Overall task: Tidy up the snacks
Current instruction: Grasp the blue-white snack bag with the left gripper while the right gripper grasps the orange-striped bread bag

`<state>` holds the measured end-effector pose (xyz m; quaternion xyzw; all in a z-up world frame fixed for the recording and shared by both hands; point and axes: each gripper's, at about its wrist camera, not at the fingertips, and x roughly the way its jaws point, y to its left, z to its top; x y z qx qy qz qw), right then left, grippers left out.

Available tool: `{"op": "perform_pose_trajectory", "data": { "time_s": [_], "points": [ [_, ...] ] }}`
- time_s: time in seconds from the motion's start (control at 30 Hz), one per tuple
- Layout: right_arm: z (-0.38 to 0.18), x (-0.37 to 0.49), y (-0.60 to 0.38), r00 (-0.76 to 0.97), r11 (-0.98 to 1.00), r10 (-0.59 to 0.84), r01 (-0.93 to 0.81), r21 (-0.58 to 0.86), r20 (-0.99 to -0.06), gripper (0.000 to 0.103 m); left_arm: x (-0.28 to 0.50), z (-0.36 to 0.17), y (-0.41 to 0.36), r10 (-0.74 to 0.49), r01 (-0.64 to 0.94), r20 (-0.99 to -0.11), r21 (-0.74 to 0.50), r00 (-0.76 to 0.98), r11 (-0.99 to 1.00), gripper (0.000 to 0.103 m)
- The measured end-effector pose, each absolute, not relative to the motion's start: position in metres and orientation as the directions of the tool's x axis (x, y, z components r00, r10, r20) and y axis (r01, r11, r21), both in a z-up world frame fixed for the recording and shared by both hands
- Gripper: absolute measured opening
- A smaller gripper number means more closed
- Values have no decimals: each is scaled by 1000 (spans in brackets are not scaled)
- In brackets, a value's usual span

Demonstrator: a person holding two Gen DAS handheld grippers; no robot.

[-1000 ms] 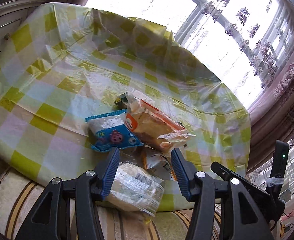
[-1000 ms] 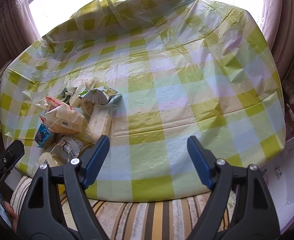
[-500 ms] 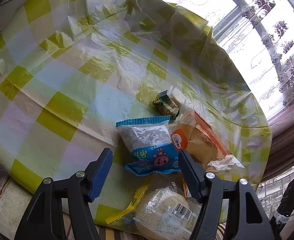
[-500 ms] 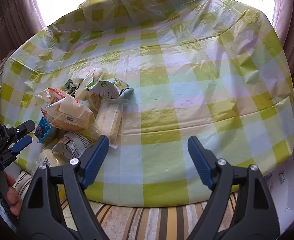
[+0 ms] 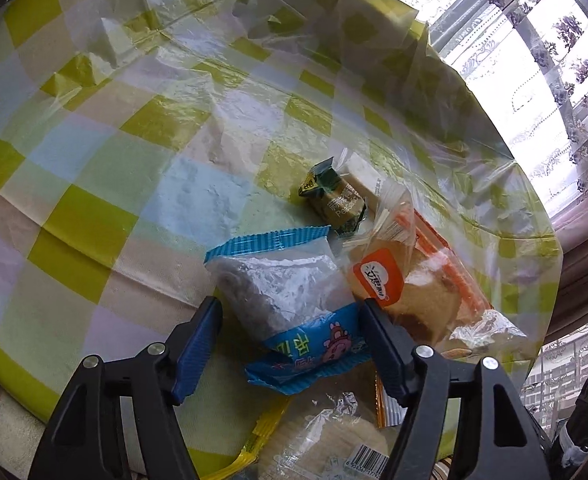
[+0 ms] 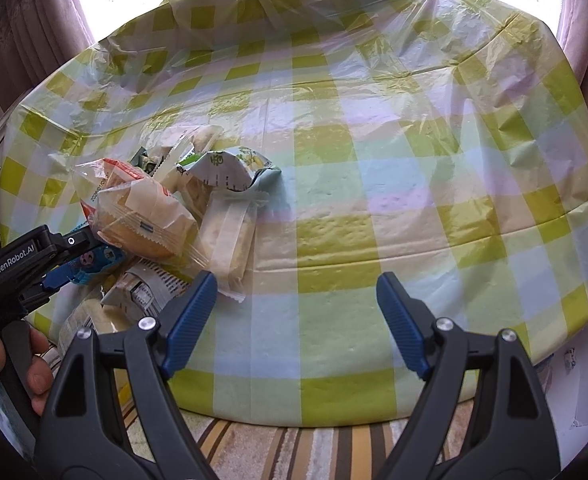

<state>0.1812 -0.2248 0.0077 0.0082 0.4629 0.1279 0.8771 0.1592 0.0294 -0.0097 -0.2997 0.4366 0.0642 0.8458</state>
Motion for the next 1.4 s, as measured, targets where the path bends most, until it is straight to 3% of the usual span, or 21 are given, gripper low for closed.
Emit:
{"op": "perform_pose_trajectory", "data": {
  "time_s": [0.07,0.27,0.43,0.6,0.83,1.3,1.33,1.4],
  "points": [
    [7,183,-222,536,966,233,-223,130,-811,84,161,-10,27,-145,-362,-781,-435,608,824,58],
    [13,182,-207,533,949,264,-291,119,-804,87,158,-12,30,-169,-344,-763,-462,623,817,50],
    [22,177,-182,507,901,309,-426,78,-805,91,152,-14,35,-169,-348,-754,-475,635,808,49],
    [29,175,-150,523,832,293,-552,-56,-801,91,148,-13,40,-157,-361,-748,-479,645,800,47],
    [27,185,-110,539,749,271,-639,-177,-798,91,138,-12,52,-127,-394,-737,-489,664,778,46],
    [1,202,-82,478,731,282,-669,-136,-832,90,132,-11,60,-107,-414,-723,-504,683,758,46],
    [0,204,-82,478,731,286,-669,-133,-830,89,132,-11,60,-107,-414,-723,-504,682,758,46],
    [-4,207,-80,461,730,285,-672,-121,-840,71,131,-11,59,-106,-414,-723,-502,683,759,46]
  ]
}}
